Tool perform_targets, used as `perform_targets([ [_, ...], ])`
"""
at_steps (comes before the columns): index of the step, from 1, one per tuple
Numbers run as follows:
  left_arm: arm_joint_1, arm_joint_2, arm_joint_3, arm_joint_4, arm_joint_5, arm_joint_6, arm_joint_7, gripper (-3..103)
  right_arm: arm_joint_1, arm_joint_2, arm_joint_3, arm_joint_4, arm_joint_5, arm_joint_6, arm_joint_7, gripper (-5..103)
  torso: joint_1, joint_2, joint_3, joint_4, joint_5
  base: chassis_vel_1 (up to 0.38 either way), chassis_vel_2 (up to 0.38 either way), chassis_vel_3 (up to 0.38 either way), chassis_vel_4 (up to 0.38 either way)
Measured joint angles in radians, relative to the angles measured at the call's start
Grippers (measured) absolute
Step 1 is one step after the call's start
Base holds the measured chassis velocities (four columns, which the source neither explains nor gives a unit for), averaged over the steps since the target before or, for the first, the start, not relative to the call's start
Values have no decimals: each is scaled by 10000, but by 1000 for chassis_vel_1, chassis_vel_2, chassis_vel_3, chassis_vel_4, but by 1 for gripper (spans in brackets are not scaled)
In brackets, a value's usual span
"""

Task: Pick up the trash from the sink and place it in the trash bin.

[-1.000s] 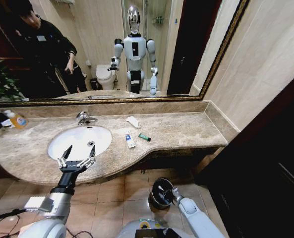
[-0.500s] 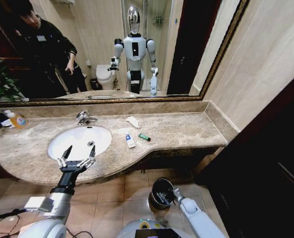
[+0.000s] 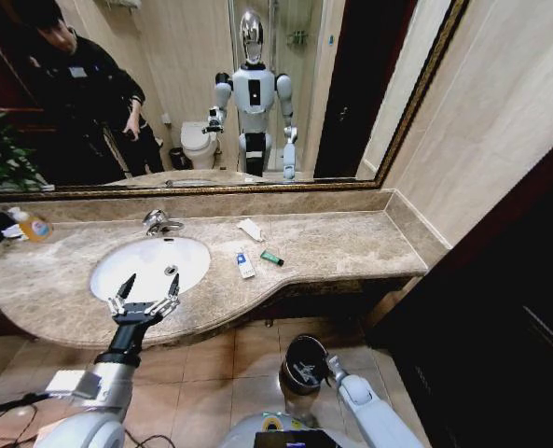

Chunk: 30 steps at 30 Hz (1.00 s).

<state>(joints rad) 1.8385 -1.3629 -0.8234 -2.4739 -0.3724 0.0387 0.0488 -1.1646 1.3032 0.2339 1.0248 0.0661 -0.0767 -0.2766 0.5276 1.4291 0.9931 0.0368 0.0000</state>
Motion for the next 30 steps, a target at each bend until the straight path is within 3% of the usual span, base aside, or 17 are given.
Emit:
perform_targets([
  [20, 0, 0, 0, 0, 0, 0, 0, 100, -364, -217, 110, 383, 463, 613, 191, 100, 0, 0, 0, 0, 1, 0, 0, 0, 0],
  [23, 0, 0, 0, 0, 0, 0, 0, 100, -782, -518, 279, 1259, 1200, 924, 193, 100, 0, 0, 0, 0, 2, 0, 0, 0, 0],
  [30, 0, 0, 0, 0, 0, 0, 0, 100, -1941, -1053, 715, 3282, 1743, 1548, 119, 100, 0, 0, 0, -1, 2, 0, 0, 0, 0],
])
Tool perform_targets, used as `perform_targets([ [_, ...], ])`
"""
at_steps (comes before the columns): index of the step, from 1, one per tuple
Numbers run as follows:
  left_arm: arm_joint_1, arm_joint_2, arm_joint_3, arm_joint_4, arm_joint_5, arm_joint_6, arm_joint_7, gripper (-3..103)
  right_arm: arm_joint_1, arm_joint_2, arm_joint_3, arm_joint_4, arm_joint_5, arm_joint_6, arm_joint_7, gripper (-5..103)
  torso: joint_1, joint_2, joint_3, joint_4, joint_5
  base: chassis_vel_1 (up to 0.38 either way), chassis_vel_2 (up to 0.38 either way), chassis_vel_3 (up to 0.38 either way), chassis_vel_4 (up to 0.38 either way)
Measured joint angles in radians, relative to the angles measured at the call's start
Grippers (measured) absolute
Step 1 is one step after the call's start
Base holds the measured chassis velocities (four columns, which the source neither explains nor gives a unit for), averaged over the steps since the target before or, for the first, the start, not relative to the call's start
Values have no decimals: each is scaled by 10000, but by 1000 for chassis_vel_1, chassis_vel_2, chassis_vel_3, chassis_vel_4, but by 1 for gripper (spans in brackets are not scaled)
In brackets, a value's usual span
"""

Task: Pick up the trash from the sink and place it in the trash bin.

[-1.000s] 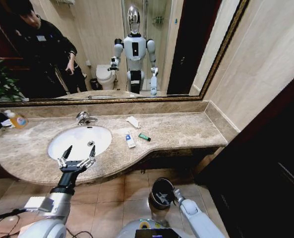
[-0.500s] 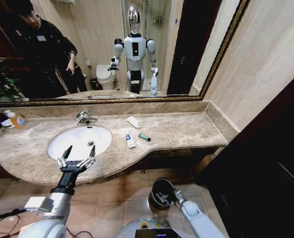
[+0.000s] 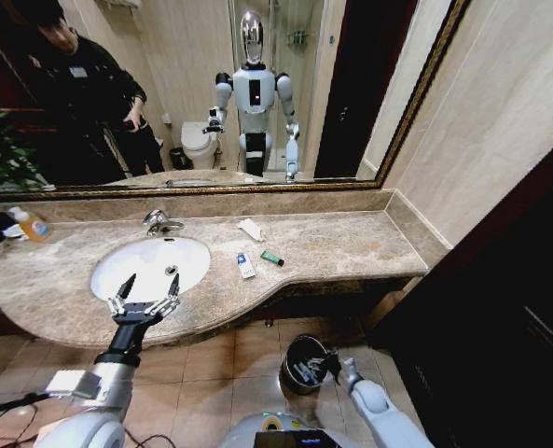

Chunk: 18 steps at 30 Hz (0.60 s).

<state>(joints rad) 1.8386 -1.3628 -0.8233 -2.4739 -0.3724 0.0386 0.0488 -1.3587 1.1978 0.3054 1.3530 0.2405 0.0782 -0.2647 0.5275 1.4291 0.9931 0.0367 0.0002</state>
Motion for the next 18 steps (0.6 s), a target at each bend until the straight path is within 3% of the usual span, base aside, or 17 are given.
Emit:
perform_targets([
  [4, 0, -1, 0, 0, 0, 0, 0, 100, -900, -307, 431, 2121, 628, -193, 17, 100, 0, 0, 0, 2, -3, 0, 0, 0, 0],
  [11, 0, 0, 0, 0, 0, 0, 0, 100, -1751, -552, 680, 4251, 923, -538, 319, 100, 0, 0, -1, 1, -2, 0, 0, 0, 0],
  [18, 0, 0, 0, 0, 0, 0, 0, 100, -1568, -760, 1180, 6528, 1910, -2003, 661, 100, 0, 0, 0, 0, -2, 0, 0, 0, 0],
])
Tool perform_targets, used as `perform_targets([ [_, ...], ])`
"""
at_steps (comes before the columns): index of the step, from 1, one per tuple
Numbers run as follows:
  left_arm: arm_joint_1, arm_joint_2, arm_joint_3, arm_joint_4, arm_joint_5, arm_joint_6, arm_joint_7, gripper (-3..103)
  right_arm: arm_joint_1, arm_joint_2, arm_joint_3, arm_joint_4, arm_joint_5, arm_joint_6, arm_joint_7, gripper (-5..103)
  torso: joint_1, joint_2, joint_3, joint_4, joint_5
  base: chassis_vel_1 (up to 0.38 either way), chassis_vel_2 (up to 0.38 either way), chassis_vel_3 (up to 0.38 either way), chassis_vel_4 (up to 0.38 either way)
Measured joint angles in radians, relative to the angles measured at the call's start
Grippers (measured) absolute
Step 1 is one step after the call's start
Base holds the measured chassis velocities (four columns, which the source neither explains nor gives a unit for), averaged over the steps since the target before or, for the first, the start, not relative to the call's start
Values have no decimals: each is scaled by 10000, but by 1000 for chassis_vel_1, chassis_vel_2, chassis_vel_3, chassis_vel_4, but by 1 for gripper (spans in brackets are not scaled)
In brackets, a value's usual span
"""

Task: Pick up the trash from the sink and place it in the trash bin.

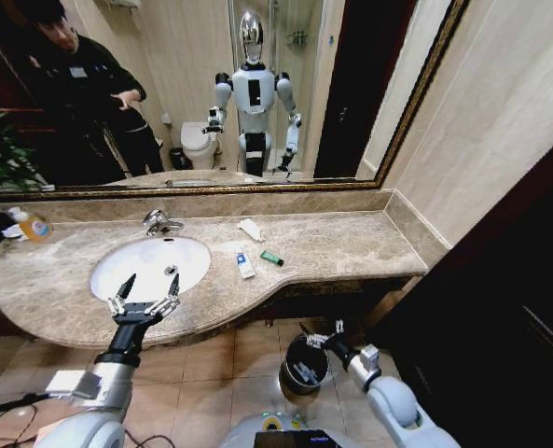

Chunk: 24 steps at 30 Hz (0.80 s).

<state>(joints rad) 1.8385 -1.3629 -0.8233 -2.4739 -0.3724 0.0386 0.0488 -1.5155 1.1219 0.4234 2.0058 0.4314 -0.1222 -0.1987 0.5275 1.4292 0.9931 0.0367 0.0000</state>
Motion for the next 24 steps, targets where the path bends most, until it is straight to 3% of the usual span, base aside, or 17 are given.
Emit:
perform_targets([
  [5, 0, 0, 0, 0, 0, 0, 0, 100, 1037, -312, -62, 446, 354, -757, 2, 100, 0, -1, 0, 1, 0, 0, 0, 0, 0],
  [14, 0, 0, -1, 0, 0, 0, 0, 100, 3536, -929, -1200, -648, 476, -1034, -808, 100, 1, -1, 1, 2, -1, 0, 0, 0, 0],
  [24, 0, 0, 0, 0, 0, 0, 0, 100, 5803, -742, -2858, -2339, 978, -1410, -909, 100, 2, -1, 2, 1, 3, 0, 0, 0, 0],
])
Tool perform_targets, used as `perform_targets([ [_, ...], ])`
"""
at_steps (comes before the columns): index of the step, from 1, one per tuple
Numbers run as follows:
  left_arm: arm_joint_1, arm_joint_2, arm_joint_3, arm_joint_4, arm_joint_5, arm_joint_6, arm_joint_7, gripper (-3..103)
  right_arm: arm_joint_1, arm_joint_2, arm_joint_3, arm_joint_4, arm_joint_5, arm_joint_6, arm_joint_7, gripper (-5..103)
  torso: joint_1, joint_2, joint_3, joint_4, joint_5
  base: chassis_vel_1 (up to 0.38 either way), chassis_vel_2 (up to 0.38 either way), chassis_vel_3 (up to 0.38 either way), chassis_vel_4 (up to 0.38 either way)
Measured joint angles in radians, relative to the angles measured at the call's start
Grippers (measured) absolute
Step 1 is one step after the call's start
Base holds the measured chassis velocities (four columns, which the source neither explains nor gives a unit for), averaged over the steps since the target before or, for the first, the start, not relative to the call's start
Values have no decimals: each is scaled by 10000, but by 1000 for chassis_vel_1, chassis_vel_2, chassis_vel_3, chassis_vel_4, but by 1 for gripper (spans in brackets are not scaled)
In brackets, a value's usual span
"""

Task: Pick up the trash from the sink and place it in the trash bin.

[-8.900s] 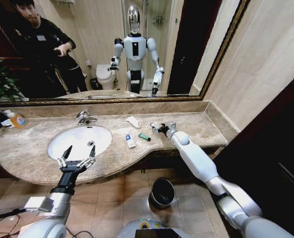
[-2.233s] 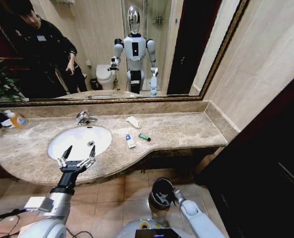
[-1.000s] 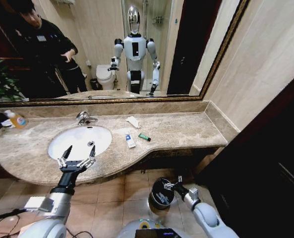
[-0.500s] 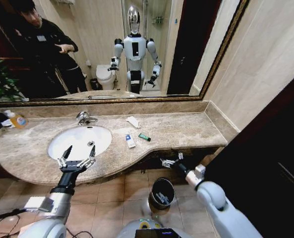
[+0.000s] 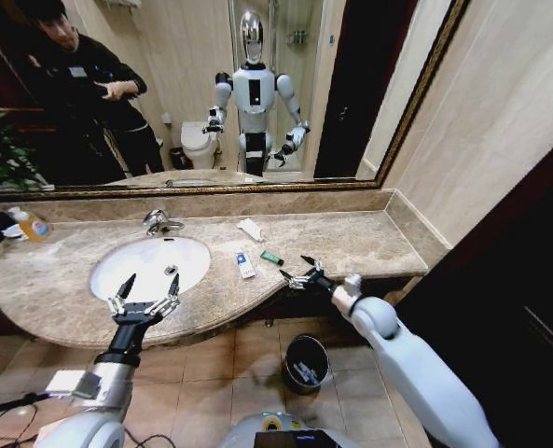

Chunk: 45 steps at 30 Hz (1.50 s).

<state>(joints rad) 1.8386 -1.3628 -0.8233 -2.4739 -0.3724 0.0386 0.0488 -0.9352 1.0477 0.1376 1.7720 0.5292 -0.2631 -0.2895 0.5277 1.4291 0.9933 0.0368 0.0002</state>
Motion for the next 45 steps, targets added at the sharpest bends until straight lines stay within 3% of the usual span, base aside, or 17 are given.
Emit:
perform_targets([
  [11, 0, 0, 0, 0, 0, 0, 0, 100, 1890, 818, -1545, -1648, -301, -186, 296, 100, 0, 0, -1, 1, -3, 0, 0, 0, 0],
  [29, 0, 0, 0, 0, 0, 0, 0, 100, 2355, 709, -1618, -2617, -384, -102, 206, 103, -1, 0, -2, 0, -3, 0, 0, 0, 0],
  [31, 0, 0, 0, 0, 0, 0, 0, 100, 2332, 710, -1607, -2617, -386, -101, 208, 100, -1, 0, -2, 0, -3, 0, 0, 0, 0],
  [33, 0, 0, 0, 0, 0, 0, 0, 100, 2253, 730, -1574, -2611, -436, -99, 212, 86, -1, 0, -2, 0, -2, 0, 0, 0, 0],
  [35, 0, 0, 0, 0, 0, 0, 0, 100, 2231, 734, -1569, -2610, -451, -99, 213, 86, -1, 0, -2, 0, -2, 0, 0, 0, 0],
  [38, 0, 0, 0, 0, 0, 0, 0, 100, 2138, 767, -1531, -2612, -575, -90, 216, 71, -1, 0, -2, 0, -2, 0, 0, 0, 0],
  [45, 0, 0, 0, 0, 0, 0, 0, 100, 2067, 789, -1522, -2598, -619, -102, 228, 65, -1, 0, -2, 0, -2, 0, 0, 0, 0],
])
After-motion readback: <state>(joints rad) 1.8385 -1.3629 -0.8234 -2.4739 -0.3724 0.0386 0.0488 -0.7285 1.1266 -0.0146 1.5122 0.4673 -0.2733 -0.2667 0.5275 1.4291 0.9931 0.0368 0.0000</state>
